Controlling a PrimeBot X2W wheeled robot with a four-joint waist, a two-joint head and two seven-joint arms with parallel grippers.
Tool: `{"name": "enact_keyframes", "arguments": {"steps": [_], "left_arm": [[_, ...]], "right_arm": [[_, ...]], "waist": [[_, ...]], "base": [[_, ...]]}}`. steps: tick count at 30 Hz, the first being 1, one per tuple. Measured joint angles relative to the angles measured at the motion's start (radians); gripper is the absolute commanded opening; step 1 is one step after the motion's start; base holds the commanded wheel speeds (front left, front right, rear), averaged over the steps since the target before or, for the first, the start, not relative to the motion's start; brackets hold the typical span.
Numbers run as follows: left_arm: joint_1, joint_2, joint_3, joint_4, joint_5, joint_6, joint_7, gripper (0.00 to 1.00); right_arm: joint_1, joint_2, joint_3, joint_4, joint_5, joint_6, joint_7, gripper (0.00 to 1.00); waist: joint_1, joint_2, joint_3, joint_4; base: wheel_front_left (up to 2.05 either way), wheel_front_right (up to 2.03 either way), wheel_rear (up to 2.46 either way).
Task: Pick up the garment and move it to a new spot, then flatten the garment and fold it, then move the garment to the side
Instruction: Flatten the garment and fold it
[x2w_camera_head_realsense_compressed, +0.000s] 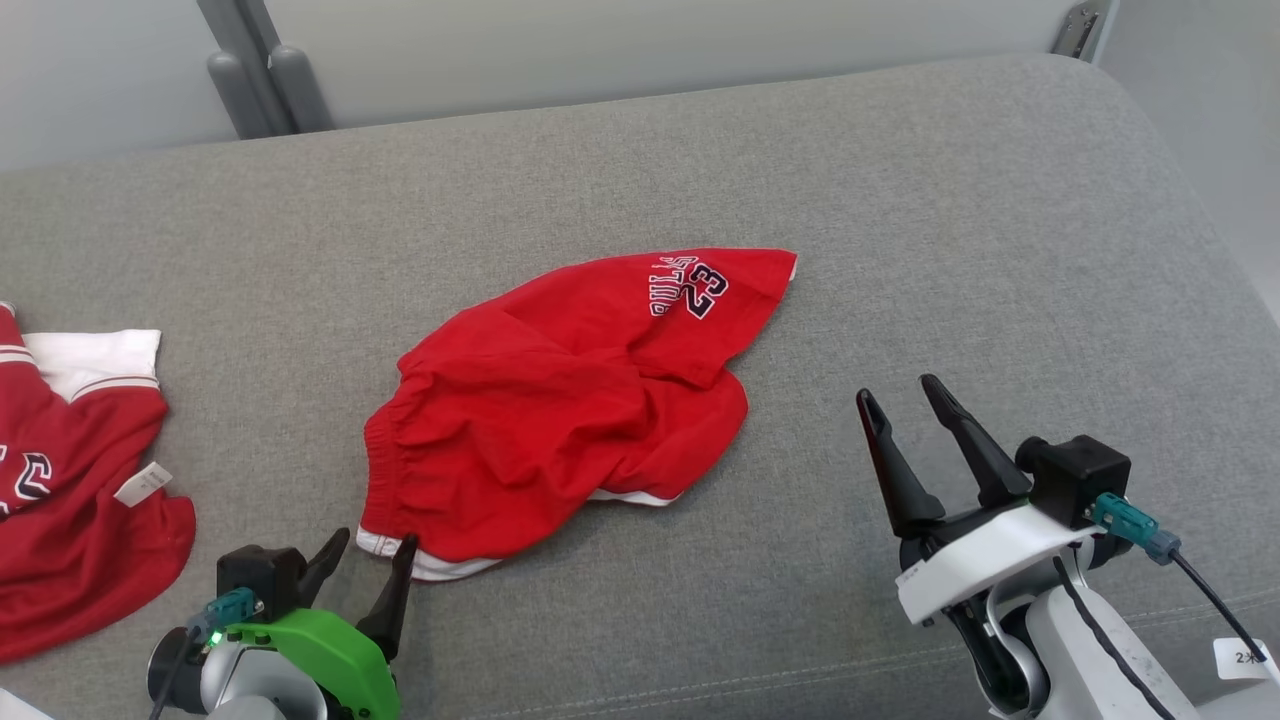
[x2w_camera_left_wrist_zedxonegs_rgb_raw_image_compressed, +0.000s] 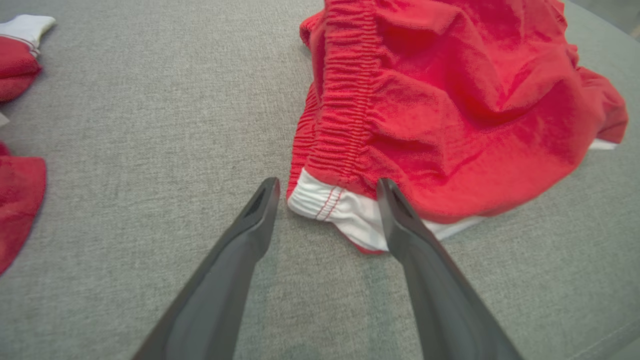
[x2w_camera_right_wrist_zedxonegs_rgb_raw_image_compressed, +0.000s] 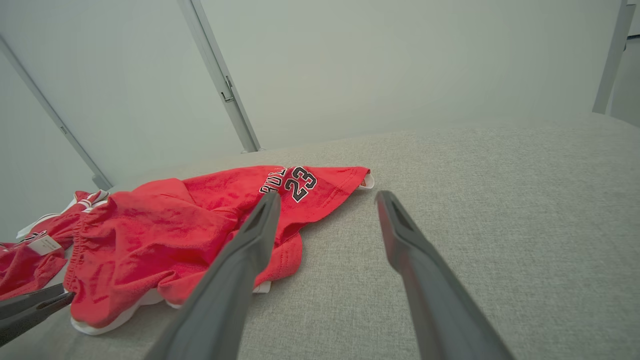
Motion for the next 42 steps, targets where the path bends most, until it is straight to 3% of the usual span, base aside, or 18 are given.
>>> {"name": "enact_keyframes", "arguments": {"steps": [22,23,24,25,28,36,42], "left_arm": [[-0.055,0.035,-0.072,0.016,0.041,-0.034,0.044,1.00],[-0.056,0.035,-0.076,0.016,0.041,-0.034,0.044,0.94],[-0.058,0.035,-0.079,0.016,0.041,-0.034,0.044,0.76],[-0.060,0.035,-0.081,0.016,0.041,-0.034,0.044,0.51],[-0.070,0.033,-0.088,0.014,0.041,-0.040,0.043,0.00],[-0.086,0.024,-0.060,-0.047,0.013,-0.043,0.020,0.00],[-0.174,-0.044,-0.019,-0.207,-0.070,-0.043,-0.002,0.00]], "right_arm": [[-0.011,-0.013,0.155,0.132,0.068,0.000,0.063,1.00],[-0.017,-0.013,0.157,0.134,0.071,0.000,0.063,1.00],[-0.025,-0.013,0.159,0.137,0.071,0.000,0.063,1.00],[-0.030,-0.013,0.160,0.137,0.072,0.000,0.063,1.00],[-0.043,-0.013,0.165,0.145,0.080,0.000,0.063,1.00],[-0.051,-0.016,0.173,0.170,0.104,0.000,0.058,1.00],[-0.066,-0.016,0.202,0.205,0.123,0.000,0.050,1.00]], "waist": [[0.0000,0.0000,0.024,0.011],[0.0000,0.0000,0.025,0.012],[0.0000,0.0000,0.026,0.012],[0.0000,0.0000,0.028,0.012],[0.0000,0.0000,0.032,0.014],[0.0000,0.0000,0.039,0.019],[0.0000,0.0000,0.041,0.037]], "base": [[0.00,0.00,0.00],[0.00,0.00,0.00],[0.00,0.00,0.00],[0.00,0.00,0.00],[0.00,0.00,0.00],[0.00,0.00,0.00],[0.00,0.00,0.00]]}}
